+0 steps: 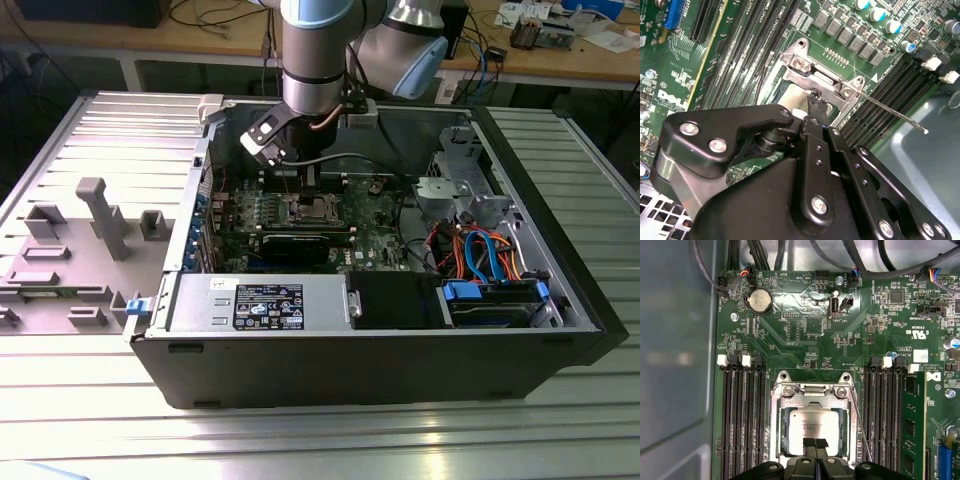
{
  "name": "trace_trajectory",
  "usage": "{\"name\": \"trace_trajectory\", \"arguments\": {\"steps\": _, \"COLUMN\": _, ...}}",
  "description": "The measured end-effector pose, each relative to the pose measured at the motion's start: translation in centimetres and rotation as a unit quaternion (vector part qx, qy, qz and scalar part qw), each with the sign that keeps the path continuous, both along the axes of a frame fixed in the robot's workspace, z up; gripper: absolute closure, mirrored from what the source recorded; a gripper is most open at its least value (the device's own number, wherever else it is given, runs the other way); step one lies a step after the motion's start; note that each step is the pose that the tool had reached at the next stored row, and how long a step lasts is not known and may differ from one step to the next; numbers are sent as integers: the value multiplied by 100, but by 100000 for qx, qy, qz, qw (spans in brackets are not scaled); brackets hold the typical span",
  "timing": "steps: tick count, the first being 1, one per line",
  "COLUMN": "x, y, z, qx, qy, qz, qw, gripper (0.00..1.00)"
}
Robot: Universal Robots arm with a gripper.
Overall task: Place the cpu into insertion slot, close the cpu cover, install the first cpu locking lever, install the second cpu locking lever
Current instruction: 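Close the cpu cover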
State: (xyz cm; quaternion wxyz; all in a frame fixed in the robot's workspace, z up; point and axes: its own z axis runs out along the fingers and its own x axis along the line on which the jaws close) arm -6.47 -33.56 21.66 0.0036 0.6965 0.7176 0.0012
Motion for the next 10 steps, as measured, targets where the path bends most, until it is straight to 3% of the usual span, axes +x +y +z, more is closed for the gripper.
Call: {"name": "trace_trajectory", "arguments": {"steps": 10, "x": -56, "y": -2, "z": -112, "qx": 111, "qy": 71, "qz": 10, "qw": 100000, "gripper": 89}}
